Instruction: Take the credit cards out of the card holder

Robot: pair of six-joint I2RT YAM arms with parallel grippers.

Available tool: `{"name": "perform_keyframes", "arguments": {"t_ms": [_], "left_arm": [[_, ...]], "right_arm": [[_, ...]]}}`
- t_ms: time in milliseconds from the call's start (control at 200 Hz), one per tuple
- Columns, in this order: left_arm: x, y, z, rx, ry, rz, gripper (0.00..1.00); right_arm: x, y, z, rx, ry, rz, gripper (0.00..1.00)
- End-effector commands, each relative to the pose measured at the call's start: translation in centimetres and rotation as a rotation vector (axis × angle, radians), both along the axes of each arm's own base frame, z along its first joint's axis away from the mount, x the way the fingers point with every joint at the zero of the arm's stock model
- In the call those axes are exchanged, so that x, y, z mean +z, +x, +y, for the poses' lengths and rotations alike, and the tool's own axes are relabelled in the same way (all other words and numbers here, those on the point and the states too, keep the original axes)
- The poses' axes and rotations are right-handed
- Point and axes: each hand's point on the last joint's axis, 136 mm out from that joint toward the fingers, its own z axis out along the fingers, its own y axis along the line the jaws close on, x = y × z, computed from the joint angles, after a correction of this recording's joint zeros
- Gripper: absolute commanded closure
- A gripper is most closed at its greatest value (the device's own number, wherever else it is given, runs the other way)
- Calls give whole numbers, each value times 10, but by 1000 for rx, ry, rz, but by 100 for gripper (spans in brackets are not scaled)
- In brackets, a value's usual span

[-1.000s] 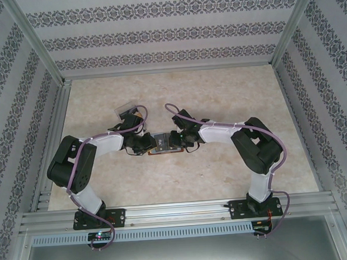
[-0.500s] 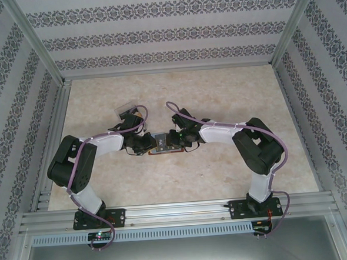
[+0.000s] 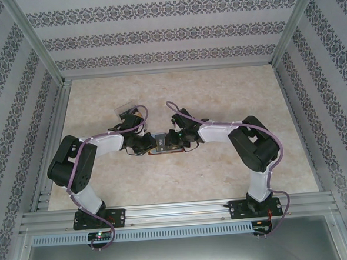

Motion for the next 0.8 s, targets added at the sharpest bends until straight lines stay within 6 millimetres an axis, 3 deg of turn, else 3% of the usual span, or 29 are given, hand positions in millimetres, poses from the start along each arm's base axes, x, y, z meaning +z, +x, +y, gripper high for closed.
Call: {"name": "perform_keyframes", "arguments": {"t_ms": [0, 165, 355, 615, 794], "left_arm": [[-11, -4, 2, -3, 13, 30, 84], [-11, -4, 2, -4, 11, 31, 85], [-11, -5, 3, -3, 21, 34, 86], [-17, -7, 8, 4, 54, 51, 91], [-18, -8, 10, 5, 62, 58, 93]], "right_arm": [[6, 5, 14, 15, 68, -2, 77], [8, 4, 16, 24, 92, -1, 83], [4, 4, 6, 2, 91, 5, 100], [3, 6, -16, -43, 107, -4, 100], [13, 9, -32, -68, 124, -31, 100]]}}
